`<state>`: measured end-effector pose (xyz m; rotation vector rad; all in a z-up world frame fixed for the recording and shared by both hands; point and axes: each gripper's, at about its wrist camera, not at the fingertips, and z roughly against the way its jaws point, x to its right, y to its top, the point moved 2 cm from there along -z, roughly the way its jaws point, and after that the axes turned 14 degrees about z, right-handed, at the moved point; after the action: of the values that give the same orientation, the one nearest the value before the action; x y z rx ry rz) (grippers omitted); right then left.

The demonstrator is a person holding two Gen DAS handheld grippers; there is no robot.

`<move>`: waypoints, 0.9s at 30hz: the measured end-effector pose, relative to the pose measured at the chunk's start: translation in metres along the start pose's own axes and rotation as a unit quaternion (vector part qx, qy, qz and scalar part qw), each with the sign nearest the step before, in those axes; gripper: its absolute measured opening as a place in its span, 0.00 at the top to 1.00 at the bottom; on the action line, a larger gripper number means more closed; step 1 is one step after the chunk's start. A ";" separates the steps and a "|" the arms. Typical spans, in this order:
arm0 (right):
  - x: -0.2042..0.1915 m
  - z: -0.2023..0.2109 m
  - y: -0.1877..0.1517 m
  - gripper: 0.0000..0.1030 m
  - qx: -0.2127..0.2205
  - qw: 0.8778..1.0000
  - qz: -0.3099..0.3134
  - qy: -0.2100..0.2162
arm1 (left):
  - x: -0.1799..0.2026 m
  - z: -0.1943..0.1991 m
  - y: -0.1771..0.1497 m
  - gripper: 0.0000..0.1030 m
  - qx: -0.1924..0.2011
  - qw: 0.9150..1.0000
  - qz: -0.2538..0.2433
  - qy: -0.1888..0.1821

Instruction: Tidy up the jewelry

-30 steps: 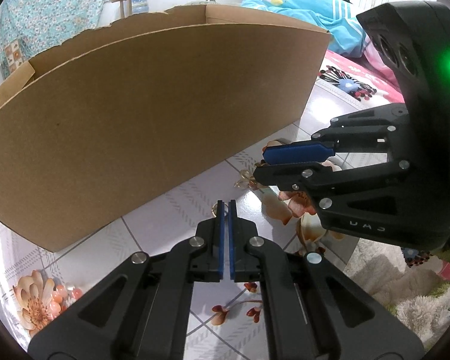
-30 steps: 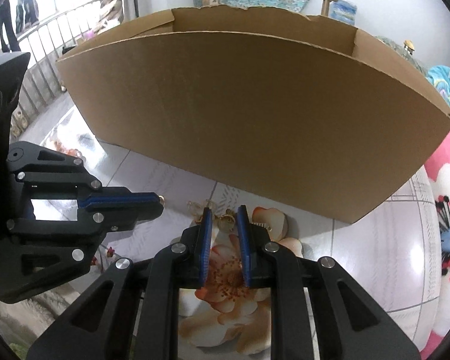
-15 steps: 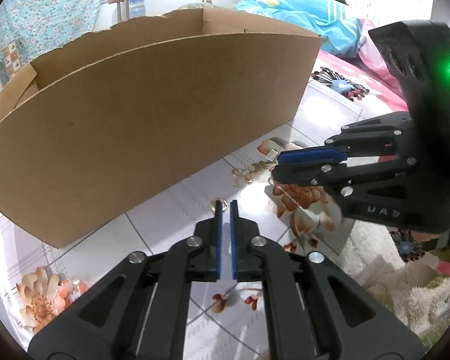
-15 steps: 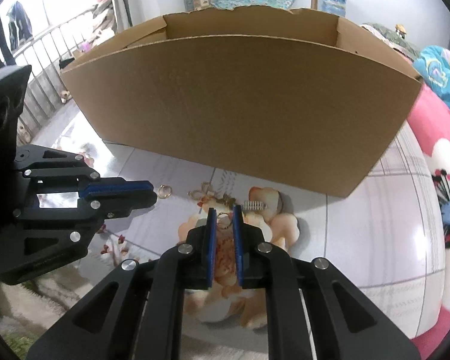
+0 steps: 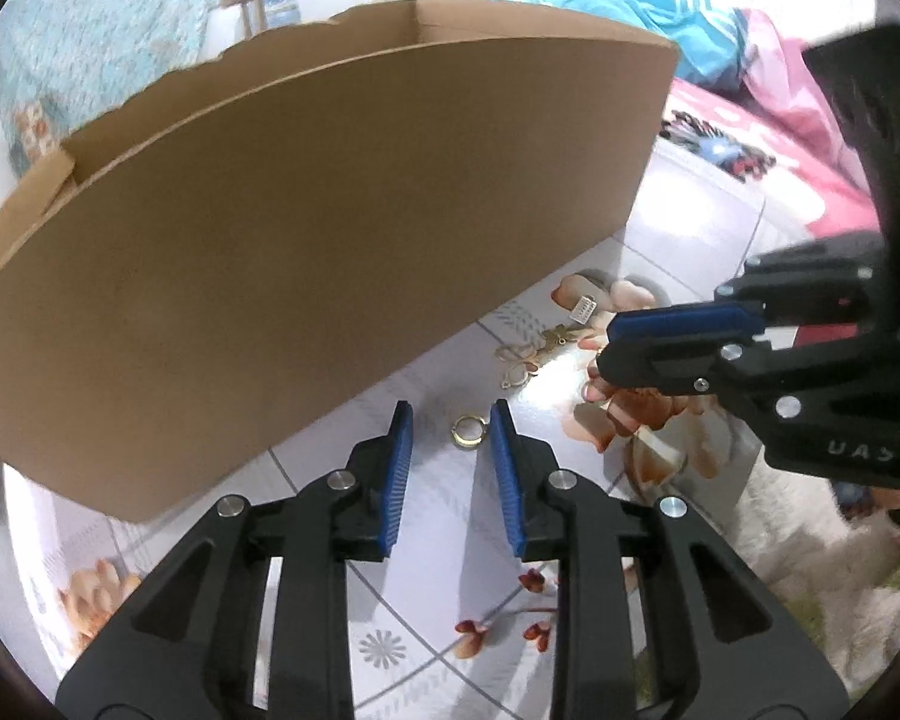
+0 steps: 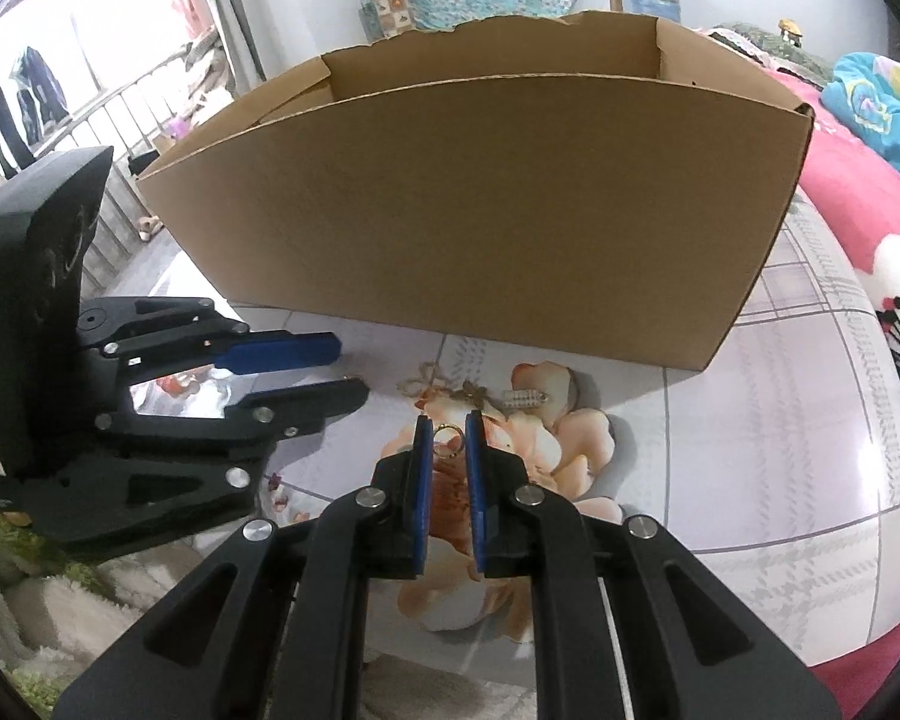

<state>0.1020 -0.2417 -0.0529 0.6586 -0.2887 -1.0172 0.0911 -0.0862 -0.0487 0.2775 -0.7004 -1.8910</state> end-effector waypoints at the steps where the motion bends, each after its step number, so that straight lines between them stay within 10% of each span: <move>1: 0.001 -0.001 0.003 0.89 0.001 1.000 0.000 0.001 | 0.002 0.000 0.000 0.82 -0.003 1.000 -0.007 -0.003; 27: -0.012 0.057 0.029 0.89 0.080 0.997 0.021 0.005 | 0.000 0.078 0.018 0.89 0.055 0.997 -0.012 -0.050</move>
<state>0.0862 -0.2424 0.0106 0.7984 -0.3775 -0.9564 0.0669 -0.0647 0.0241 0.2628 -0.8735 -1.9035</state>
